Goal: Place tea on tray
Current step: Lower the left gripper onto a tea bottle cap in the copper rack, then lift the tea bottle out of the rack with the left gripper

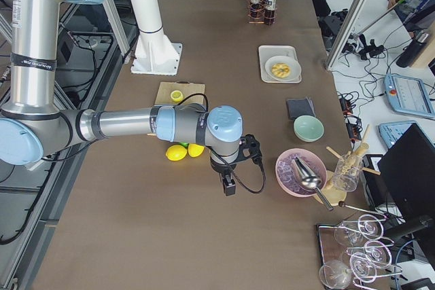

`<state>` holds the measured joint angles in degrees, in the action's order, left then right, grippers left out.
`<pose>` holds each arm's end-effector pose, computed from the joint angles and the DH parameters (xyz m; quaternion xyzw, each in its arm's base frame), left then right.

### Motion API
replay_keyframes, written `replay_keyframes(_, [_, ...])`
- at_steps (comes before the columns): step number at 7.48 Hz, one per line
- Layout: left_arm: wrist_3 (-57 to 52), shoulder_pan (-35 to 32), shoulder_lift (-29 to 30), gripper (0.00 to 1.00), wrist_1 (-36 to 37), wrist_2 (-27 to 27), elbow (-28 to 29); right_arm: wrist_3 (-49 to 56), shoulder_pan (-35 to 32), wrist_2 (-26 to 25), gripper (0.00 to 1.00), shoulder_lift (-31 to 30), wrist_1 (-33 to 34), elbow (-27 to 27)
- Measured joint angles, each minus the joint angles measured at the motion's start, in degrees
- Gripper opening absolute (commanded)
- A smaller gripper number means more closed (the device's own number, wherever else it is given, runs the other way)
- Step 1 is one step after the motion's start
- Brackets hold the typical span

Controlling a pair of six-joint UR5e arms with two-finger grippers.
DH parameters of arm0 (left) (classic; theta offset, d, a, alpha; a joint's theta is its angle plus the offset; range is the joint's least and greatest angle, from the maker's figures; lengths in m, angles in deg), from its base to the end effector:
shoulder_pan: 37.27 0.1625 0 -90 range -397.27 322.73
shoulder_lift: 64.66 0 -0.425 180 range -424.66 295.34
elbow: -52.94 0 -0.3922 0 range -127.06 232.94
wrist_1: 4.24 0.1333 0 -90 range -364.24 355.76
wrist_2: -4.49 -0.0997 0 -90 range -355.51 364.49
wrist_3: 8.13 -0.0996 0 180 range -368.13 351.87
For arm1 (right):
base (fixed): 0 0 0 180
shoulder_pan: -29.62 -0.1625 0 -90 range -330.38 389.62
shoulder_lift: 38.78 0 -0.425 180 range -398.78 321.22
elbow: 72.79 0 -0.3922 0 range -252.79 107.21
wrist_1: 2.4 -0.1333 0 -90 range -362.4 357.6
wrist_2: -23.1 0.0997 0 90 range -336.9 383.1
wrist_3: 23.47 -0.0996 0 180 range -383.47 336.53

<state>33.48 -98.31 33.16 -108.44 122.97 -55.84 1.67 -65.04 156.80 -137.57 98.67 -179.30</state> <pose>0.1870 -0.5151 0.4091 0.1426 0.3834 -0.0149 0.9124 0.0983 -0.4124 0.6075 0.0694 -0.3665 -0.1542 0.9149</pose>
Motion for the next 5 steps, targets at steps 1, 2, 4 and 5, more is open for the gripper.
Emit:
replay_keyframes(1, [-0.08, -0.3, 0.1, 0.0, 0.09, 0.16, -0.38, 0.0, 0.0, 0.33, 1.0, 0.0, 0.0, 0.0])
replay_keyframes(2, [-0.16, -0.96, 0.11, 0.0, 0.14, 1.01, -0.87, 0.0, 0.0, 0.62, 1.0, 0.0, 0.0, 0.0])
replay_keyframes(4, [-0.71, -5.75, 0.3, 0.0, 1.67, 5.72, -3.13, 0.0, 0.03, 1.05, 1.0, 0.0, -0.2, -0.01])
replay_keyframes(5, [-2.17, -7.97, 0.32, 0.0, 4.86, 7.19, -5.97, -0.01, 0.06, 1.36, 1.0, 0.0, -0.33, -0.01])
